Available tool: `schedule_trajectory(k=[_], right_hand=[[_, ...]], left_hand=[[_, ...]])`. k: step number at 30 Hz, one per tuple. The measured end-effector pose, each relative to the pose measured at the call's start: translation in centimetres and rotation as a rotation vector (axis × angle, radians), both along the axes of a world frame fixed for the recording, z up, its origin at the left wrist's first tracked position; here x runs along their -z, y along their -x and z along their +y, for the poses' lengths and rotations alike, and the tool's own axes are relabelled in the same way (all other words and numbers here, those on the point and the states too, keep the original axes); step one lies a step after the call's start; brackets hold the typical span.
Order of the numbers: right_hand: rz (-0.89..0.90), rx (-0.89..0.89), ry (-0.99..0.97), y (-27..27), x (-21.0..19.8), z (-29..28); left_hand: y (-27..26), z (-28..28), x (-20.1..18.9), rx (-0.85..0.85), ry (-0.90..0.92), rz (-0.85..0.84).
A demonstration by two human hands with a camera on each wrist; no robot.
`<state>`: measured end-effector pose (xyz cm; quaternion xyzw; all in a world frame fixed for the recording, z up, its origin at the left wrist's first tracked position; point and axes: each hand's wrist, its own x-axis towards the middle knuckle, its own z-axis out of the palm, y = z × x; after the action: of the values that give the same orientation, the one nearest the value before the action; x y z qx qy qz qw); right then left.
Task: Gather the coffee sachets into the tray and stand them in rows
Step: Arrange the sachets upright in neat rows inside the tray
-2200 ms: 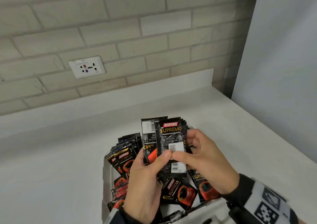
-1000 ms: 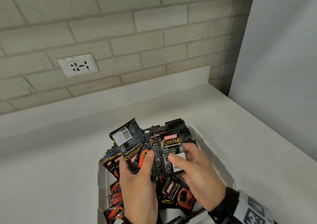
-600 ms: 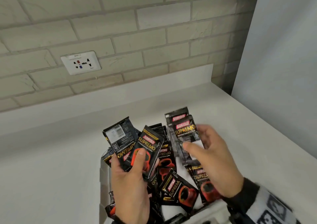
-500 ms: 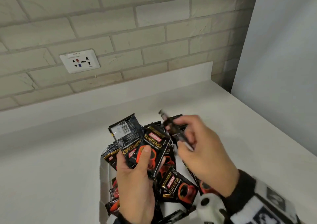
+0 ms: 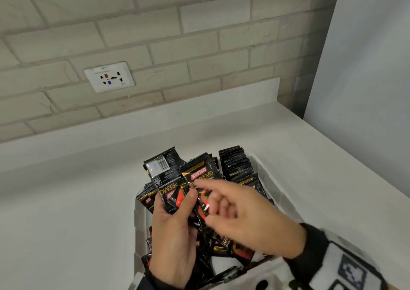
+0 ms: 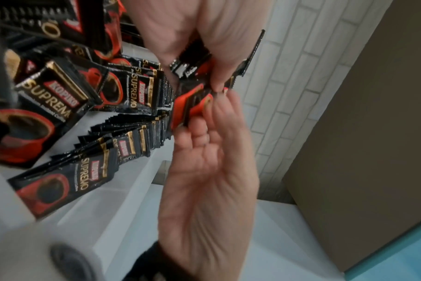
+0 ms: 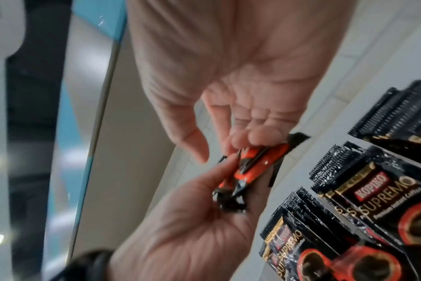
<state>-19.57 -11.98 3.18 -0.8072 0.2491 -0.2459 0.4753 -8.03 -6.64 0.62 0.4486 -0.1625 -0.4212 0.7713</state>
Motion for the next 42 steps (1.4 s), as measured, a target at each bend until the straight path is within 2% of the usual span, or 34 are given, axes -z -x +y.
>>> schedule_trajectory(k=[3, 5, 9, 11, 13, 15, 17, 20, 22, 28, 37, 42], right_hand=[[-0.155, 0.228, -0.061, 1.1, -0.5, -1.2], [-0.155, 0.329, -0.056, 1.6, -0.5, -2.1], [0.026, 0.214, -0.251, 1.1, 0.2, -2.5], [-0.012, 0.207, -0.310, 1.1, 0.8, -2.4], [-0.094, 0.281, -0.342, 1.4, 1.0, -2.7], [-0.234, 0.362, -0.447, 1.9, 1.0, -3.1], [-0.312, 0.339, -0.551, 2.4, 0.8, -3.1], [-0.100, 0.197, -0.510, 2.2, 0.8, -2.3], [-0.013, 0.195, -0.481, 1.6, 1.4, -2.0], [-0.005, 0.215, -0.477, 1.0, 2.9, -1.5], [-0.158, 0.221, -0.742, 1.3, 3.2, -1.6], [-0.200, 0.238, -0.751, 1.5, 3.0, -1.4]], left_hand=[[-0.7, 0.3, -0.1, 0.036, -0.022, 0.006], [-0.9, 0.4, -0.1, 0.068, -0.030, 0.012], [-0.2, 0.3, -0.1, 0.113, -0.029, -0.012], [0.0, 0.3, -0.2, 0.106, -0.031, -0.002], [-0.3, 0.3, -0.1, 0.074, -0.035, 0.017], [-0.6, 0.4, -0.1, 0.040, -0.040, 0.023], [-0.8, 0.3, -0.2, 0.024, -0.037, 0.019], [-0.5, 0.1, -0.2, 0.033, -0.027, 0.017], [-0.1, 0.0, -0.3, 0.051, -0.015, 0.006], [0.5, 0.4, 0.0, 0.083, 0.034, -0.006], [0.3, 0.4, 0.0, 0.030, 0.009, -0.067], [0.4, 0.8, 0.3, 0.089, -0.036, -0.039]])
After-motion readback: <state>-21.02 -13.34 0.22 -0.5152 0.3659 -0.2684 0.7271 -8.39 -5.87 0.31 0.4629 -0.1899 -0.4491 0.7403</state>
